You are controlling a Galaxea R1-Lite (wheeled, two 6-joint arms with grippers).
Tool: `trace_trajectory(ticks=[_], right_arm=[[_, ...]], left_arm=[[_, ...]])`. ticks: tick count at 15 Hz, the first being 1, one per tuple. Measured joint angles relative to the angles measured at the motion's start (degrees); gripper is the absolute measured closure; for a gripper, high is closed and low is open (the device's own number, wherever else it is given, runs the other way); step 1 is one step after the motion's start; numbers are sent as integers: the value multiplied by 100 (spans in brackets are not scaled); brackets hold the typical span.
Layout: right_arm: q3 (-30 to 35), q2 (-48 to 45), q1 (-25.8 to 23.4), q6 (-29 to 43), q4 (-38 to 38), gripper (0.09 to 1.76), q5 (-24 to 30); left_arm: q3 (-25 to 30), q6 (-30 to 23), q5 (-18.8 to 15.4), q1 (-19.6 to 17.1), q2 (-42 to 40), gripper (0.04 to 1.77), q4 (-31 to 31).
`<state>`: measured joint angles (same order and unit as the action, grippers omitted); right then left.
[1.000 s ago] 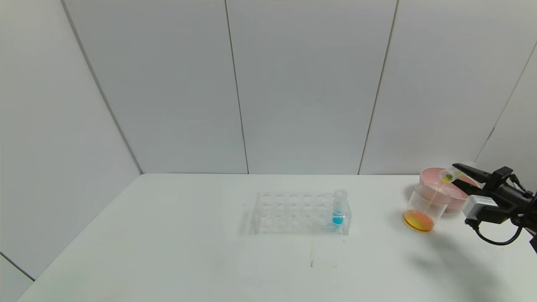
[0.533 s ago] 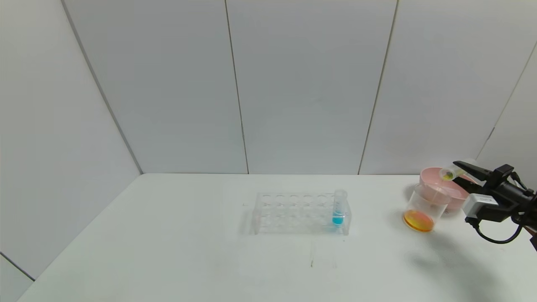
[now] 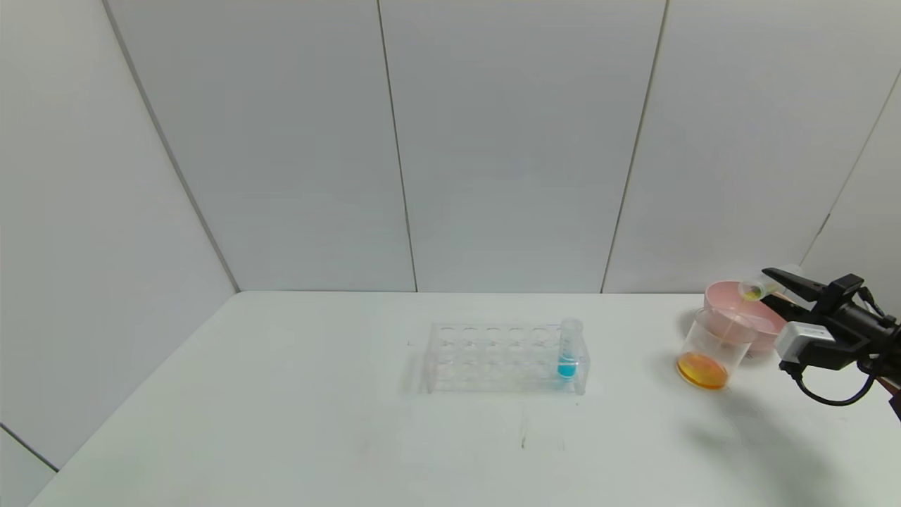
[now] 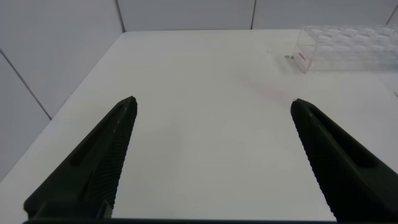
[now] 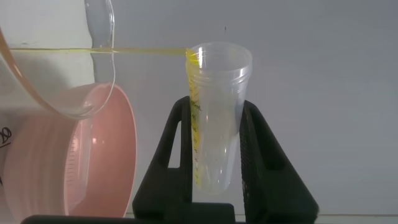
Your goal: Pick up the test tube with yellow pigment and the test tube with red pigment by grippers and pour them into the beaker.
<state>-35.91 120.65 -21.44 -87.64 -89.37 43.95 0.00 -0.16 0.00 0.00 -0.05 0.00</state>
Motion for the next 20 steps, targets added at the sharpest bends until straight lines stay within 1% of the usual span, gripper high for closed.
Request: trace_trajectory(ticks=[7,12,20], right_arm=[[13,-6,11,-11,-10,134,1],[74,-34,17,-332,-2,134,-21],[254,-130,37,-1008,132,134,-301]], left_arm=[[0,0,0,0,0,5,0],[0,0,0,0,0,5,0],[0,0,0,0,0,5,0]])
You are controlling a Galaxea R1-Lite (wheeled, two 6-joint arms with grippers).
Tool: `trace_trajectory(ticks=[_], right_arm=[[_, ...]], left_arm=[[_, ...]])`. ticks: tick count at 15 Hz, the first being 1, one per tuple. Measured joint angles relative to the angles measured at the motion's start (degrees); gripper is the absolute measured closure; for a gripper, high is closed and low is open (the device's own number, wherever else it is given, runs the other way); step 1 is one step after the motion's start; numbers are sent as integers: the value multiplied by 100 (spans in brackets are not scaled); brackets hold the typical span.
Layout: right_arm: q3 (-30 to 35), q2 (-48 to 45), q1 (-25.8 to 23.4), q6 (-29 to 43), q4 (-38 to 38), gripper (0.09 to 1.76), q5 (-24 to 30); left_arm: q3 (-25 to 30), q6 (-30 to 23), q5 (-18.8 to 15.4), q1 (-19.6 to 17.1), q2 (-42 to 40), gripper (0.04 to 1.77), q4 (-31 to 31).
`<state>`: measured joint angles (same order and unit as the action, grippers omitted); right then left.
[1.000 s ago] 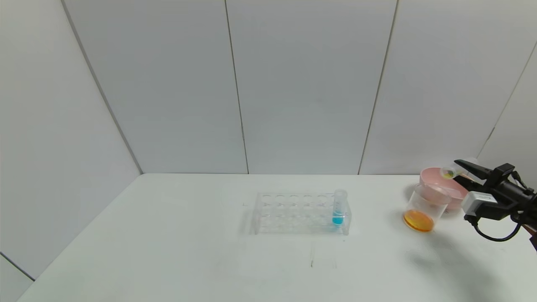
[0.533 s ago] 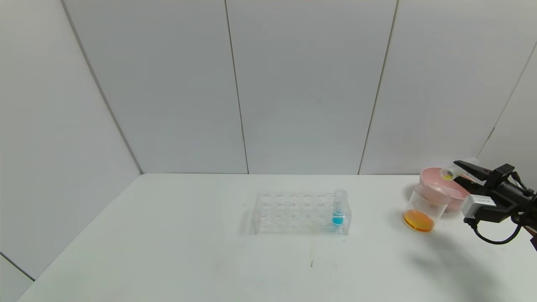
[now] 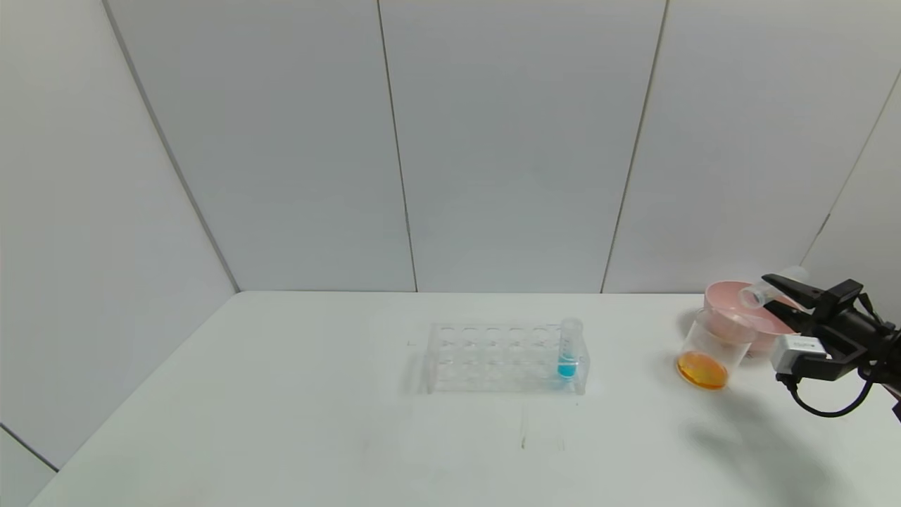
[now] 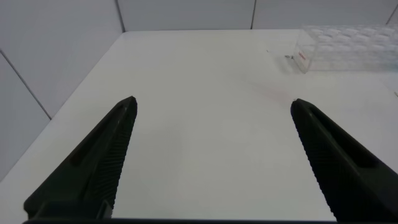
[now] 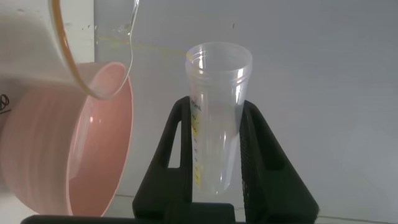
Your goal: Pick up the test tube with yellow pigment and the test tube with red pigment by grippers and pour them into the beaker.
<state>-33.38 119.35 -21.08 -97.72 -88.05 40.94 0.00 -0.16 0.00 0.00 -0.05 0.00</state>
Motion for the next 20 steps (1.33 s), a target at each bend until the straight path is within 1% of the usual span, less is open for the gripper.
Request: trace_trajectory(ticks=[8,9,10,12,17,18,19,20], right_arm=[[41,-55,7,-84,2,134,-112],[41,-55,13,26,4,134,-202],[13,-55,30,288,17,134,-256],[-85,-55,85,1448,2,134,-379],[-581,-55,96,5314,-27,134,-946],[-628,-44,60,5949,-27,134,-1075],[-641,-18,5,6417,-29,134,-1172],[-641,22,-45,6704,-18,134,-1228]], left_arm=[[0,0,0,0,0,5,0],[0,2,0,0,0,5,0],[0,0,0,0,0,5,0],[0,0,0,0,0,5,0],[0,2,0,0,0,5,0],[0,0,0,0,0,5,0],[0,0,0,0,0,5,2],[0,0,0,0,0,5,0]])
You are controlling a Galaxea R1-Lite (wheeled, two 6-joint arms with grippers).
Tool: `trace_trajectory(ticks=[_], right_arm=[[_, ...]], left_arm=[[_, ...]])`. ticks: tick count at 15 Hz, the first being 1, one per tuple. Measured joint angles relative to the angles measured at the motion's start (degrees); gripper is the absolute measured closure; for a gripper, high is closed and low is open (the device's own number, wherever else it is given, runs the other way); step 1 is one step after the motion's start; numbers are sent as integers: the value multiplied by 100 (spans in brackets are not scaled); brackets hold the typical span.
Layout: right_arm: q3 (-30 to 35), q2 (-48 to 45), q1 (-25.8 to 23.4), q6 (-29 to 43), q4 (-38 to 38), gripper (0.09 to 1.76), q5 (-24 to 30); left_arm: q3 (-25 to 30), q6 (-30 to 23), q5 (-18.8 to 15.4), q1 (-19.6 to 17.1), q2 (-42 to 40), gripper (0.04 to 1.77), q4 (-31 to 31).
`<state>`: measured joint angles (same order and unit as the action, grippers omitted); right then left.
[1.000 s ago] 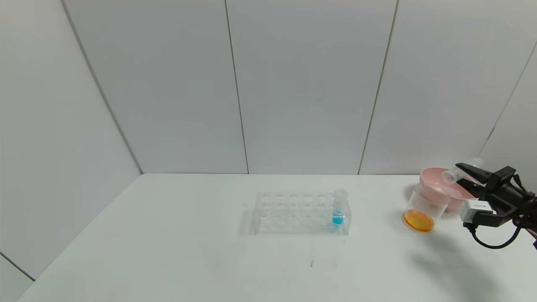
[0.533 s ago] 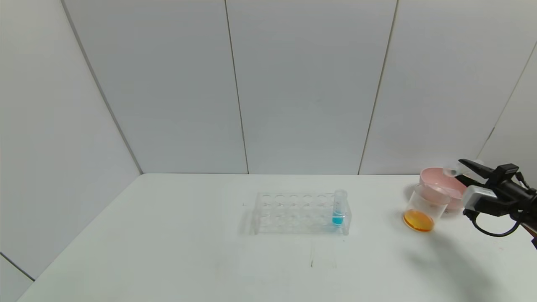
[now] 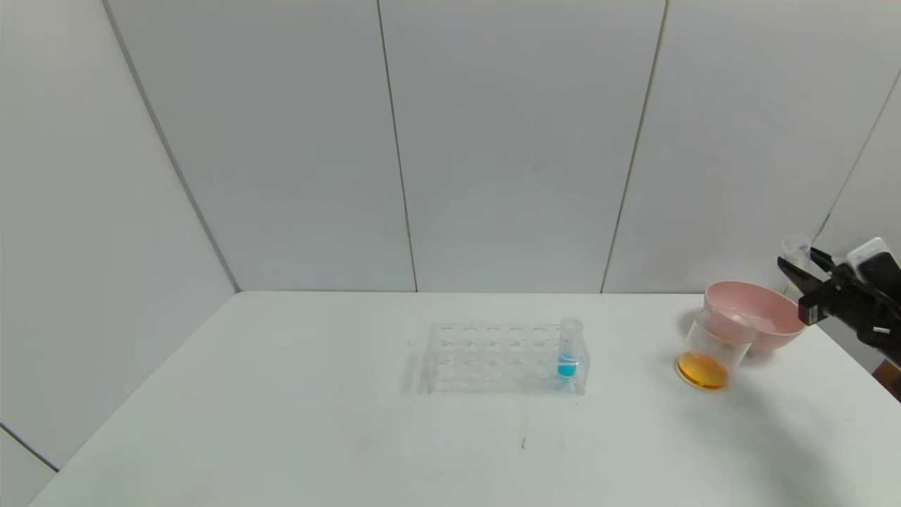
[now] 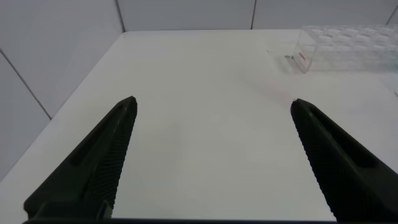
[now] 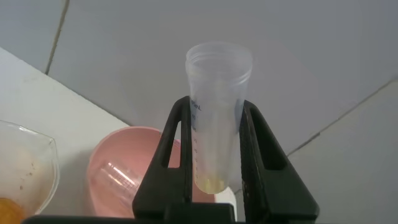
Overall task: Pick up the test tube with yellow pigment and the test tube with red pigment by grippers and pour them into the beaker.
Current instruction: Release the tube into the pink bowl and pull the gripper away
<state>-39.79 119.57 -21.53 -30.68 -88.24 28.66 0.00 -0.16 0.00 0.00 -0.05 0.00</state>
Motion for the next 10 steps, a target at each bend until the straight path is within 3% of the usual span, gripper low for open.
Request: trace_trajectory(ticks=[5,10], right_arm=[[44,163,-21,657,21,82,-28],[-21,127,54,740,0,50,-28]], left_arm=[[0,0,0,0,0,5,0],[0,0,0,0,0,5,0]])
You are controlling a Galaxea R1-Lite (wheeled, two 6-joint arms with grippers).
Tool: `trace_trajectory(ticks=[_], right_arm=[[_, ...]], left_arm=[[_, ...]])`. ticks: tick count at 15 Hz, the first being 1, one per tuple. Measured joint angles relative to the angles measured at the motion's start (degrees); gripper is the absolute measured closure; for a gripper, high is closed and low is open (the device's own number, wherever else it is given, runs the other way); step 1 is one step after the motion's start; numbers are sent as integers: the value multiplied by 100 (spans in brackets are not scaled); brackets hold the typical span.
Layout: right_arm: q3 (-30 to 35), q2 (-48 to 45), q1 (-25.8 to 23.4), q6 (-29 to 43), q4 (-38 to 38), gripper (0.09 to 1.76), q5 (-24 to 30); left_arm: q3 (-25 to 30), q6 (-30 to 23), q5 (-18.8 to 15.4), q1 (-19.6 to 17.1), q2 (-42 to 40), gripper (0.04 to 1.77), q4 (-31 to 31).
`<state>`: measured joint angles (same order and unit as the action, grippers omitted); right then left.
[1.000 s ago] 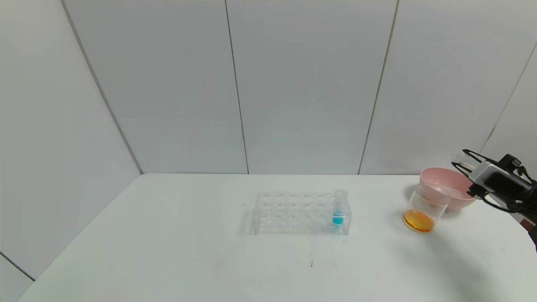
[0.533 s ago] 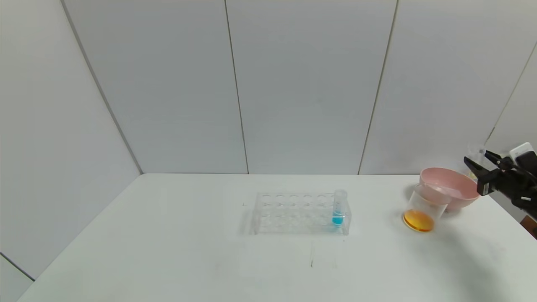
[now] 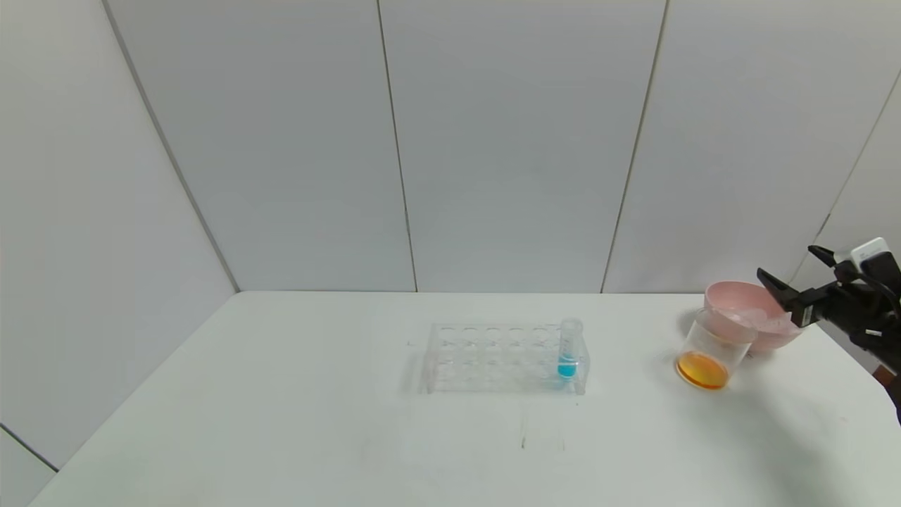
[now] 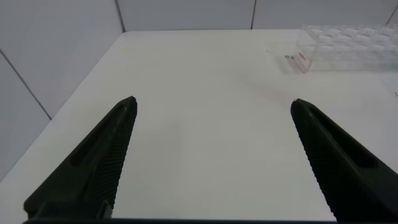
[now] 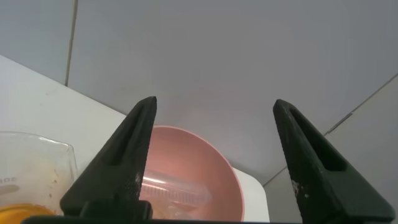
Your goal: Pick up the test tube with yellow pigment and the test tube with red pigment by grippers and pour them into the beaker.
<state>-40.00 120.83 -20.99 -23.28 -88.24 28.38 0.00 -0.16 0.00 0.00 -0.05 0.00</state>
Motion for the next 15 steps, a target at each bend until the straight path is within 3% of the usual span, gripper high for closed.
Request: trace_trajectory(ticks=[5,7,12,15], right_arm=[[-413,-477,60,227,82,33,-295],[-634,-1089,63,574,638,29,-551],[-1190,-3660,49,1957,3834,22,-1300],[-1303,-5532,344,2483,5644,19,-1705]], left_arm=[[0,0,0,0,0,5,2],[0,0,-2,0,0,5,0],[0,2,0,0,0,5,0],[0,0,0,0,0,5,0]])
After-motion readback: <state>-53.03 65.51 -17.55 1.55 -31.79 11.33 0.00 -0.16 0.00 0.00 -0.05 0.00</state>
